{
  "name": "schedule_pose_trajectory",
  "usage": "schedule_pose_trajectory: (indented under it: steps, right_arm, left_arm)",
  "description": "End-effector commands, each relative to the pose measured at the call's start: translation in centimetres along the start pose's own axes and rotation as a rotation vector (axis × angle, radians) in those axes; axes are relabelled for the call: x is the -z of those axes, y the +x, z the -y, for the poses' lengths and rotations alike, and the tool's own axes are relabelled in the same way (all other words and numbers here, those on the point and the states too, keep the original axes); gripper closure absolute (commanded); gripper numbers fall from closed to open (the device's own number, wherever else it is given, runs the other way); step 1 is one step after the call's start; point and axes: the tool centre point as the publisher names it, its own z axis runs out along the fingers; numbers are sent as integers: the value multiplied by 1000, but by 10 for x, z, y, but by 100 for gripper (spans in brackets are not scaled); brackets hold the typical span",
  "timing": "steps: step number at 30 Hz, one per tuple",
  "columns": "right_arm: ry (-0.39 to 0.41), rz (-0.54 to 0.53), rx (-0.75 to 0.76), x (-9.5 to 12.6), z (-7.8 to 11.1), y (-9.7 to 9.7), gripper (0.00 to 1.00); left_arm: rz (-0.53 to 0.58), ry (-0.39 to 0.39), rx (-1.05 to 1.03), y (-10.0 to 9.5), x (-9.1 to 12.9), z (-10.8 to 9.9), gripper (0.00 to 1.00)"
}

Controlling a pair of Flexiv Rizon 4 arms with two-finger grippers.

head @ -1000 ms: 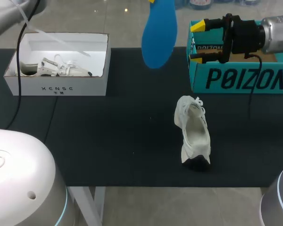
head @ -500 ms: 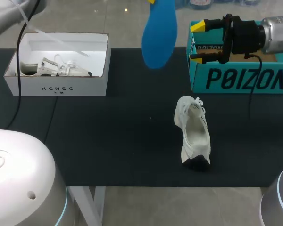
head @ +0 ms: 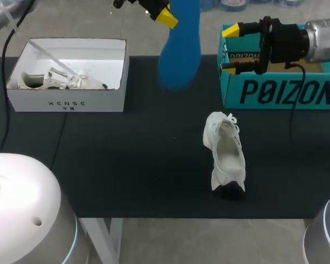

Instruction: Take the shoe out of the shoebox, open the shoe tongue, remove and reinsert the insole, then place the shoe into the shoebox

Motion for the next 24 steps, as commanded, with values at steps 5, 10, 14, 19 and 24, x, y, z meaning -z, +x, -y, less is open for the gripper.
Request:
schedule_pose_trajectory:
  steps: [5,10,14,19,24]
  right_arm:
    - [0,0,0,-1,-1,0,0]
    - [0,0,0,-1,-1,0,0]
    - [0,0,0,-1,-1,0,0]
    - [0,0,0,-1,-1,0,0]
    - [0,0,0,-1,-1,0,0]
  left_arm:
    - [-11,111,12,11,-17,-22,100]
    - [-11,111,12,11,-17,-22,100]
    - [-11,111,12,11,-17,-22,100]
    - [-11,111,12,11,-17,-22,100]
    - [-11,111,12,11,-17,-22,100]
